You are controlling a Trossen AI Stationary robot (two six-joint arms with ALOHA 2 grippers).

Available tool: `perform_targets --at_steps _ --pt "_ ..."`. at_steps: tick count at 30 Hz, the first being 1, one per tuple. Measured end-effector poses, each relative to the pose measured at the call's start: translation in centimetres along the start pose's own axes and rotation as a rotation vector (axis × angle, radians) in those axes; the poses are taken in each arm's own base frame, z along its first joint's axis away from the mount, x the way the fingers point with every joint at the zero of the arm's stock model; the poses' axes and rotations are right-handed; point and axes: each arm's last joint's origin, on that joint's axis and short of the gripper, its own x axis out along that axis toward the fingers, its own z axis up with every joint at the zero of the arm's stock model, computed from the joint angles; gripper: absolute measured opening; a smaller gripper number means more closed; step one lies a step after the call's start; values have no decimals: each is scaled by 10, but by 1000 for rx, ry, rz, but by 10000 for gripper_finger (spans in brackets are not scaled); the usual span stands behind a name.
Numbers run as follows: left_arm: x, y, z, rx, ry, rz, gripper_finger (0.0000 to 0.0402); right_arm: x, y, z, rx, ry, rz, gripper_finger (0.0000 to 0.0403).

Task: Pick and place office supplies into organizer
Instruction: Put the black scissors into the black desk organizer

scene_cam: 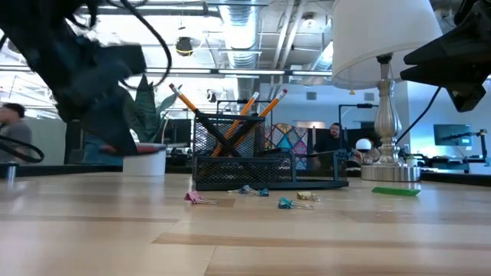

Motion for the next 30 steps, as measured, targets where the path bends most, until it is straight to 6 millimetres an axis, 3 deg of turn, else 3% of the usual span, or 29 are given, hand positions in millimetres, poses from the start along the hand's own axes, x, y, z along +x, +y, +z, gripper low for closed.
perform_targets --at_steps 13,19,23,27,30 --pt "-68 17 15 -26 -8 -226 1 0 0 0 20 2 -2 113" --pt "-107 11 42 -25 52 -425 4 0 0 0 20 2 -2 113" --pt "-132 14 62 -1 36 -380 3 0 0 0 20 2 -2 113" --pt "-130 12 61 57 -2 -283 2 0 0 0 21 2 -2 113" --pt "-110 1 40 82 -22 -212 2 0 0 0 20 2 -3 113"
